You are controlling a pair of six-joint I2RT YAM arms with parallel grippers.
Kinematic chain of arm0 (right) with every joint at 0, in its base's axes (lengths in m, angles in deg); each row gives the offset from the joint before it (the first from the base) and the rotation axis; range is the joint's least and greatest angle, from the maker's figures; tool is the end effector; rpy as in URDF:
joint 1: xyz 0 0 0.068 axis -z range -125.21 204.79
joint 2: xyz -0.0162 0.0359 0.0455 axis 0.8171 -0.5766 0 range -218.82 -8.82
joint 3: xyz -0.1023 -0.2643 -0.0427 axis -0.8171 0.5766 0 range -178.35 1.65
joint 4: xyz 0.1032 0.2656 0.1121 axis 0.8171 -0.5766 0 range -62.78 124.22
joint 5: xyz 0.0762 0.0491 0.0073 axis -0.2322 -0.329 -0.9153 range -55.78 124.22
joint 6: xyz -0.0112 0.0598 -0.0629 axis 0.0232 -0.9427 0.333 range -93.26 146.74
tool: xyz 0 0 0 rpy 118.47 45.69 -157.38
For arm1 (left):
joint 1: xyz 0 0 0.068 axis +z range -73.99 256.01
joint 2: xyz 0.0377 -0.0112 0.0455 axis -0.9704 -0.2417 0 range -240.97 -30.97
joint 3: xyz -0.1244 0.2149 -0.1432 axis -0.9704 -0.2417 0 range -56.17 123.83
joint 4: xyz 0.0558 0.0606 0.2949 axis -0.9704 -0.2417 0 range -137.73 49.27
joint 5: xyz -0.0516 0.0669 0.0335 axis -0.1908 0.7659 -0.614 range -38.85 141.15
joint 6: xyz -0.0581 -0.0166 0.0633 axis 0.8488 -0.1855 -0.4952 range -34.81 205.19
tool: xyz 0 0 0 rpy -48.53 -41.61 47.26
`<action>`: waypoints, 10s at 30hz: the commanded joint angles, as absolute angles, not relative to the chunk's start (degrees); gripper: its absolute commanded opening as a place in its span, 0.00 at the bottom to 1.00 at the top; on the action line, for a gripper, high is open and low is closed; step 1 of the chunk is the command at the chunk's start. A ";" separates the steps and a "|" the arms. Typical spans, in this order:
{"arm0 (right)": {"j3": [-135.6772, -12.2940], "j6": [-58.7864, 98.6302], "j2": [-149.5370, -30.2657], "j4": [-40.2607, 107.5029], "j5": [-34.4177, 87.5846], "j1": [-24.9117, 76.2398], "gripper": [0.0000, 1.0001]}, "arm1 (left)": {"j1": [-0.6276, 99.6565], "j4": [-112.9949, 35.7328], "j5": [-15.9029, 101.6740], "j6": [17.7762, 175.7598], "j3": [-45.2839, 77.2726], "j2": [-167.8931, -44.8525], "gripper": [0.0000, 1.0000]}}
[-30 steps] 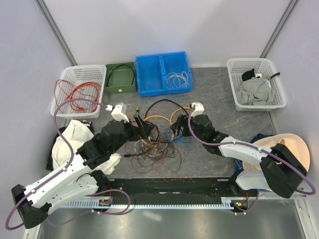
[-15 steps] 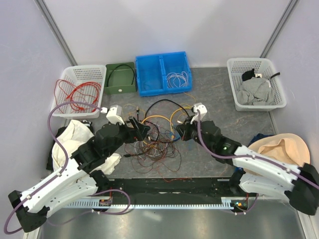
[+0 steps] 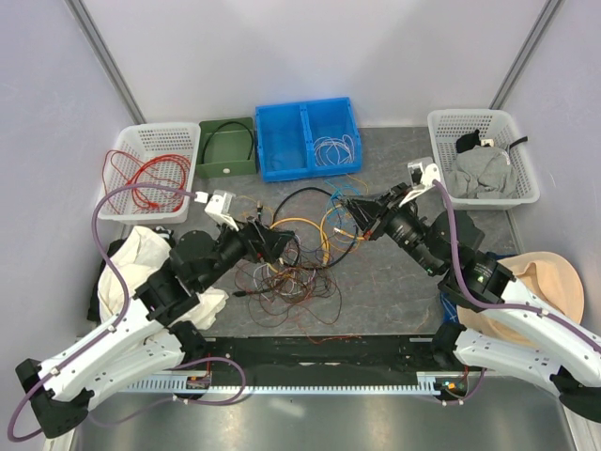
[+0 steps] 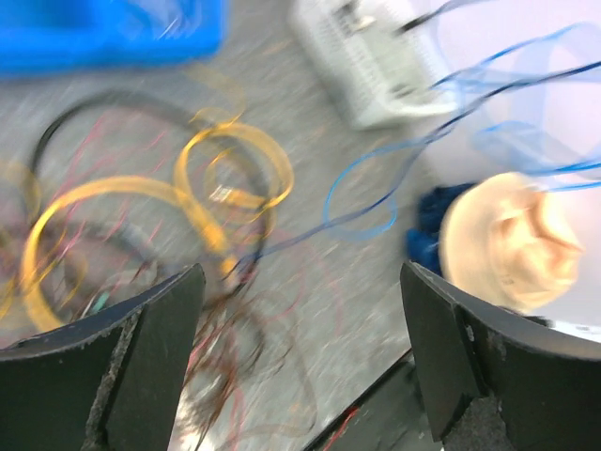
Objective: Untangle the cables
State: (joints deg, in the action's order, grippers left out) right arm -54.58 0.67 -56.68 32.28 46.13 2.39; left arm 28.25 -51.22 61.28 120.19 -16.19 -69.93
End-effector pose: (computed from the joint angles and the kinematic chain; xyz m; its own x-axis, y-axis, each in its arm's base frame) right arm 0.1729 0.1983 0.4385 -0.2243 0.4134 -0.8825 -0.6141 0.6432 0.4574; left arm 0.1735 -0.1707 0.3289 -0.4417 -0.3536 -0.8245 0.4380 0.7171 -0.5421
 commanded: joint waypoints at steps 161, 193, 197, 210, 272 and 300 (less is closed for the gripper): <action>-94.15 4.59 -65.33 -2.61 39.50 0.39 0.00 | 22.40 12.34 39.19 93.36 -25.85 -92.32 0.79; -77.30 6.08 -53.13 -0.24 47.22 0.39 0.46 | 22.31 -25.27 55.32 91.52 0.66 -97.60 0.02; -66.59 5.56 -46.02 0.64 50.57 0.39 0.64 | 22.31 -39.98 60.02 88.97 17.07 -96.71 0.02; -49.51 4.06 -44.24 23.01 42.05 0.39 0.75 | 22.31 -51.28 56.60 90.46 33.65 -98.64 0.02; -58.99 10.83 -64.01 45.83 55.57 0.47 0.00 | 22.31 -61.73 79.23 102.49 8.08 -82.39 1.00; -107.67 14.95 -128.86 45.47 55.93 18.58 0.00 | 22.40 -81.42 92.19 128.34 -13.28 -51.71 1.00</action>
